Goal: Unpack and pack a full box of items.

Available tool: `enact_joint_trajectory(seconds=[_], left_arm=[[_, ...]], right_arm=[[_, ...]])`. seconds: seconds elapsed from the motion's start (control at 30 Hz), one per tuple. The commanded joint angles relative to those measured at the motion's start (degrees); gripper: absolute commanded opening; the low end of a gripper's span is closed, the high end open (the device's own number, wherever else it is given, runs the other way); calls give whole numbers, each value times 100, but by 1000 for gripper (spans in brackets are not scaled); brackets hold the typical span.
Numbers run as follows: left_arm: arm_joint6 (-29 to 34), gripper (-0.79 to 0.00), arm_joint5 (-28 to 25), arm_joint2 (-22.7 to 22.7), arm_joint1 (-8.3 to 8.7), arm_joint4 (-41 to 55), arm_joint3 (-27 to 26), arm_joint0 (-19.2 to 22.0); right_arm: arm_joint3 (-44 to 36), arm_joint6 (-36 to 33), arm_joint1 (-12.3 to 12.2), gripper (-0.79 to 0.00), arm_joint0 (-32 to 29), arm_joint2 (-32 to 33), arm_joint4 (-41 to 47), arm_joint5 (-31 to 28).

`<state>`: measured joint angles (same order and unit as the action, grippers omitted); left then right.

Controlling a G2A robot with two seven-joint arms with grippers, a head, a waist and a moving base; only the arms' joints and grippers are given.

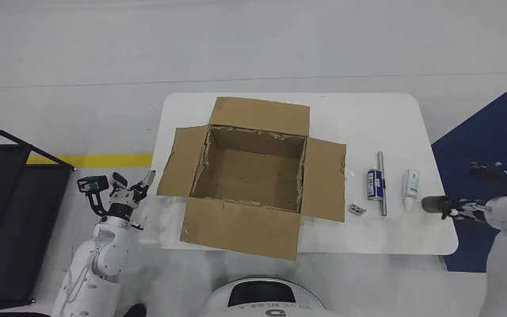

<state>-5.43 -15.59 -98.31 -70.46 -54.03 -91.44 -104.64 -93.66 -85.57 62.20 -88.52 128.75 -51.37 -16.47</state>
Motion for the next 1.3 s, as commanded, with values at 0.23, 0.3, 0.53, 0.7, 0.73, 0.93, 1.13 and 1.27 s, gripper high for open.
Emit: enact_joint_trajectory(seconds=[0.23,0.3,0.53,0.7,0.73,0.93,1.13,1.27], left_arm=[[0,0,0,0,0,0,0,0],[0,0,0,0,0,0,0,0],[0,0,0,0,0,0,0,0],[0,0,0,0,0,0,0,0],[0,0,0,0,0,0,0,0],[0,0,0,0,0,0,0,0],[0,0,0,0,0,0,0,0],[0,0,0,0,0,0,0,0]], right_arm=[[-215,-47,-310,-785,-764,516,3071,-180],[-223,65,-471,-785,-1157,561,3431,-293],[-223,65,-471,-785,-1157,561,3431,-293],[-99,290,-458,-785,-1152,548,3642,-265],[-7,419,-446,-785,-1133,526,4000,-343],[-10,670,-432,-785,-463,-623,5327,-464],[-372,225,-427,-785,1035,-2839,5389,-155],[-657,111,-398,-785,1688,-3798,5200,125]])
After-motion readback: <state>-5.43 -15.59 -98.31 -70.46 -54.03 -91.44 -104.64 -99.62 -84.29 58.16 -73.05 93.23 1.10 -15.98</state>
